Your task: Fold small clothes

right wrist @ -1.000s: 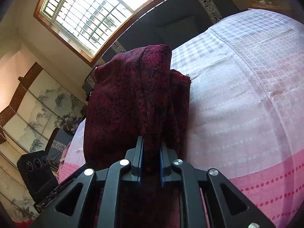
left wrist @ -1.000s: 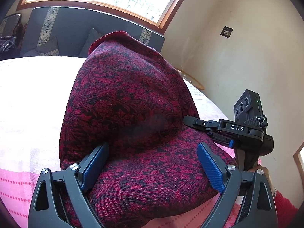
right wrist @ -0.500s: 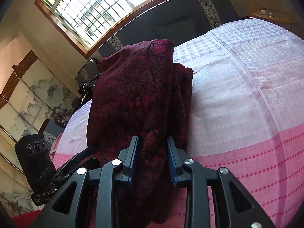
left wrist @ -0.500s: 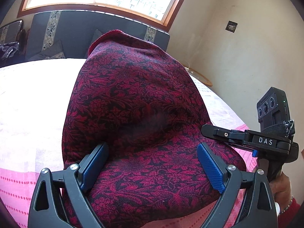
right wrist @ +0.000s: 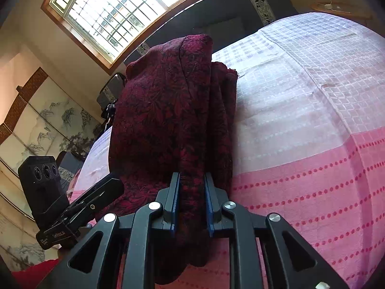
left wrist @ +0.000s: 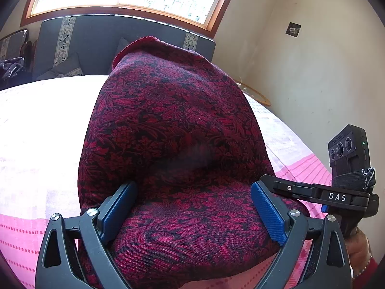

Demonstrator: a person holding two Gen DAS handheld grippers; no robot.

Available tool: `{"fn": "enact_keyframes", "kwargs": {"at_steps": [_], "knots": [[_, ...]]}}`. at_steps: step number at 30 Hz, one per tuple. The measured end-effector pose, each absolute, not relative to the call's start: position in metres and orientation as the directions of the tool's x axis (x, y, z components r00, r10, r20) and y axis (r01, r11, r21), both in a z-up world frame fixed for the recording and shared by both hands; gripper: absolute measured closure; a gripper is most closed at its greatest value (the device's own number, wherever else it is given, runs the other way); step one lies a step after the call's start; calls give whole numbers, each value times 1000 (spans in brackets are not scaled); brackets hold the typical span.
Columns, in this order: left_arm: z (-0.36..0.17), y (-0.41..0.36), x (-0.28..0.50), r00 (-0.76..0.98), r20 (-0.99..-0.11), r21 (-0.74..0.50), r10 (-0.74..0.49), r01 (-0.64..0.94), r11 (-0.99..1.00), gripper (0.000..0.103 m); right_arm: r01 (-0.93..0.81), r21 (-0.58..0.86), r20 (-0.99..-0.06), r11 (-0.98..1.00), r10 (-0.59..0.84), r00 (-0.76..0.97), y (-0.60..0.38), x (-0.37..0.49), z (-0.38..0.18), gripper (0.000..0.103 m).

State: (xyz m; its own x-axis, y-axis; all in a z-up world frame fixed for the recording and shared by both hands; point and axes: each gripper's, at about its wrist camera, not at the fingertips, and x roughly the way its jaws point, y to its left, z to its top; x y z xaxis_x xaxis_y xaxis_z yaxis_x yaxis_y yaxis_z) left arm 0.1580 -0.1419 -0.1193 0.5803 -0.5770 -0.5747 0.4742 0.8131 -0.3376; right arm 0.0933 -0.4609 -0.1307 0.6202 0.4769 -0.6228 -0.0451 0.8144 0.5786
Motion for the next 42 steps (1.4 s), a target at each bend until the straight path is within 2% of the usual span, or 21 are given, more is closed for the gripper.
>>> {"fn": "enact_keyframes", "kwargs": {"at_steps": [7, 11, 16, 21, 22, 24, 25, 26, 31, 33, 34, 35, 39, 42], "knots": [[-119, -142, 159, 580, -571, -350, -582, 469, 811, 7, -46, 606, -610, 794, 501, 614, -460, 69, -121, 79], [-119, -141, 160, 579, -570, -351, -584, 471, 809, 7, -56, 536, -654, 842, 456, 603, -454, 57, -124, 91], [-119, -146, 160, 583, -589, -316, -560, 471, 823, 6, -69, 543, -662, 837, 477, 579, -459, 60, -130, 93], [-119, -158, 157, 591, -611, -264, -527, 475, 839, 4, -93, 536, -643, 839, 477, 599, -469, 71, -108, 81], [-119, -157, 157, 589, -611, -267, -529, 476, 838, 4, -93, 530, -633, 843, 466, 618, -473, 77, -100, 75], [-119, -156, 158, 586, -606, -280, -538, 476, 834, 4, -93, 536, -610, 839, 461, 644, -483, 95, -85, 51], [-119, -155, 158, 584, -604, -286, -542, 477, 831, 4, -100, 542, -595, 834, 465, 655, -486, 107, -79, 33], [-119, -154, 159, 583, -602, -290, -545, 477, 830, 4, -105, 545, -585, 832, 467, 663, -489, 121, -75, 30], [-120, -153, 158, 582, -599, -297, -550, 476, 827, 4, -76, 564, -616, 822, 480, 625, -490, 198, -83, 30], [-120, -151, 159, 580, -595, -306, -557, 477, 824, 4, -82, 595, -601, 799, 511, 614, -486, 218, -87, 38], [-121, -148, 159, 579, -593, -311, -560, 477, 822, 4, -95, 595, -596, 798, 517, 615, -481, 224, -87, 76], [-121, -147, 160, 581, -592, -313, -559, 473, 823, 4, -91, 568, -618, 818, 498, 608, -476, 230, -86, 91], [-121, -144, 160, 573, -580, -336, -579, 479, 811, 4, -78, 491, -635, 868, 418, 650, -477, 223, -77, 92], [-120, -145, 159, 572, -578, -328, -582, 490, 808, 4, -39, 495, -655, 868, 402, 640, -489, 222, -93, 92]]}}
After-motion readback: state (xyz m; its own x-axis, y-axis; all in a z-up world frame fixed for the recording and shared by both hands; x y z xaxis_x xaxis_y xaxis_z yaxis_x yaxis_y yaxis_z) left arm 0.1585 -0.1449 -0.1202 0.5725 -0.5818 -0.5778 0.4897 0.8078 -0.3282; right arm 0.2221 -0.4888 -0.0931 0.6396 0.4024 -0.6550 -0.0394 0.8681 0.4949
